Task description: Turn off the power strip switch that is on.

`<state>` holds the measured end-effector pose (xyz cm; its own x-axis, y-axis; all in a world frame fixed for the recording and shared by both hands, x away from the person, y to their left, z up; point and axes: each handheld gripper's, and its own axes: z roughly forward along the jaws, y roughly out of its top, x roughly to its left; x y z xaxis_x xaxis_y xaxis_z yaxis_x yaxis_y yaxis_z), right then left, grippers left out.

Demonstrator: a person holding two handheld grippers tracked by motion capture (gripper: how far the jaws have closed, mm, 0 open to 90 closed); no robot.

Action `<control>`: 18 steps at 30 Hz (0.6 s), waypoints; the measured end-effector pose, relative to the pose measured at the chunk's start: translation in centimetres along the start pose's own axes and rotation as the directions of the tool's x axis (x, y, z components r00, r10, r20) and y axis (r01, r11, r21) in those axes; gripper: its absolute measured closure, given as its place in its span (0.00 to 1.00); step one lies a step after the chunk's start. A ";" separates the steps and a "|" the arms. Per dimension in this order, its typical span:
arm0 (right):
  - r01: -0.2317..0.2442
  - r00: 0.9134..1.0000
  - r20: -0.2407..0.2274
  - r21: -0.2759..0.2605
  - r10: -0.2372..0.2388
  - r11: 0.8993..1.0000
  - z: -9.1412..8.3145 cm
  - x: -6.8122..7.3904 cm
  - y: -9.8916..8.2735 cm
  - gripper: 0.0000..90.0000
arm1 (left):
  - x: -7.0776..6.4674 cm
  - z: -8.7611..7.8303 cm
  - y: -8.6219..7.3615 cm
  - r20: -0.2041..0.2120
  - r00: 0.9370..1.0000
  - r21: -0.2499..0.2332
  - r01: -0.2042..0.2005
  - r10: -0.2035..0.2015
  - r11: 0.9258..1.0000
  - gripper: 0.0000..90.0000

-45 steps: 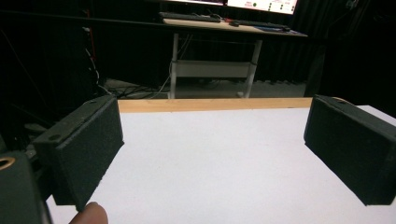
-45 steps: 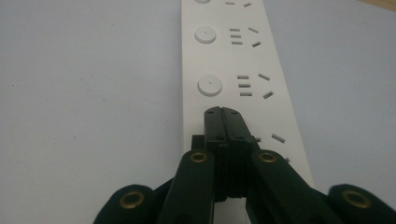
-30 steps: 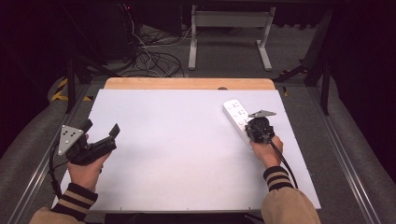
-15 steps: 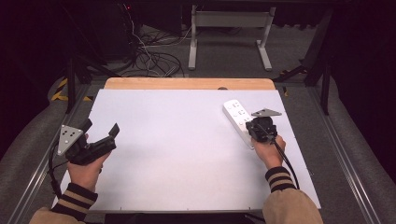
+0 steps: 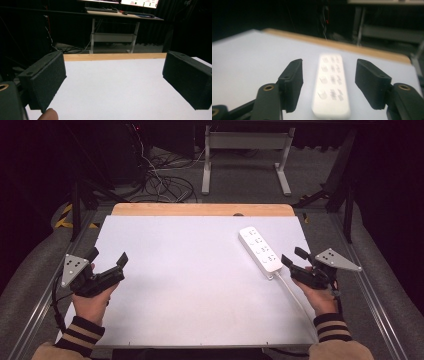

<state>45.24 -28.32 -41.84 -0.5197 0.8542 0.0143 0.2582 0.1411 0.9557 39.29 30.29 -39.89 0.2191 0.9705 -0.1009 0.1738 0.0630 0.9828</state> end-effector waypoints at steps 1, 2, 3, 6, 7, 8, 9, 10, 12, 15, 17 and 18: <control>-0.013 1.000 0.001 0.027 0.013 1.000 -0.2 -0.5 -0.3 0.37 | 0.0 0.1 0.0 -0.001 1.000 -0.002 0.004 -0.004 1.000 0.06; -0.023 1.000 0.012 0.037 0.022 0.999 -0.4 -0.9 -0.6 0.36 | 0.0 0.1 0.0 0.000 1.000 -0.002 0.006 -0.006 1.000 0.06; -0.032 0.999 0.030 0.028 0.031 0.999 -0.6 -1.2 -0.7 0.35 | 0.0 0.0 0.1 0.002 1.000 -0.001 0.003 -0.003 1.000 0.06; -0.024 0.998 0.050 -0.079 0.028 0.997 -1.4 -1.3 -0.7 0.24 | -0.2 -0.1 0.1 0.006 1.000 -0.008 -0.004 0.004 1.000 0.06; -0.024 0.998 0.050 -0.079 0.028 0.997 -1.4 -1.3 -0.7 0.24 | -0.2 -0.1 0.1 0.007 1.000 -0.008 -0.005 0.005 1.000 0.06; -0.019 0.999 0.038 -0.111 0.023 0.994 -1.5 -1.1 -0.6 0.23 | -0.2 -0.1 0.1 0.007 1.000 -0.009 -0.005 0.005 1.000 0.06; -0.013 0.999 0.033 -0.152 0.018 0.988 -1.7 -0.8 -0.4 0.21 | -0.1 -0.1 0.1 0.005 1.000 -0.010 -0.002 0.002 1.000 0.06; -0.014 0.999 0.031 -0.191 0.020 0.981 -1.8 -0.6 -0.3 0.19 | -0.1 -0.1 0.1 0.005 1.000 -0.009 -0.001 0.001 1.000 0.06; -0.031 0.999 0.015 -0.235 0.035 0.971 -1.9 -0.1 0.1 0.18 | 0.0 -0.1 0.1 0.002 1.000 -0.012 0.004 -0.004 1.000 0.06; -0.015 1.000 0.010 -0.251 0.019 0.968 -1.7 0.8 0.3 0.16 | 0.0 -0.1 0.1 0.003 1.000 -0.014 0.004 -0.004 1.000 0.06; 0.008 1.000 0.016 -0.257 -0.004 0.966 -1.4 1.2 0.3 0.13 | -0.1 -0.1 0.1 0.002 1.000 -0.017 0.000 0.000 1.000 0.06; 0.010 1.000 0.018 -0.257 -0.006 0.966 -1.3 1.4 0.3 0.12 | -0.2 -0.1 0.1 0.003 1.000 -0.017 -0.001 0.001 1.000 0.06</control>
<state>43.56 -27.74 -41.15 -0.5069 0.8620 0.0033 0.0346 0.0165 0.9993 39.20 30.17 -39.76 0.2217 0.9699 -0.1003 0.1572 0.0659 0.9854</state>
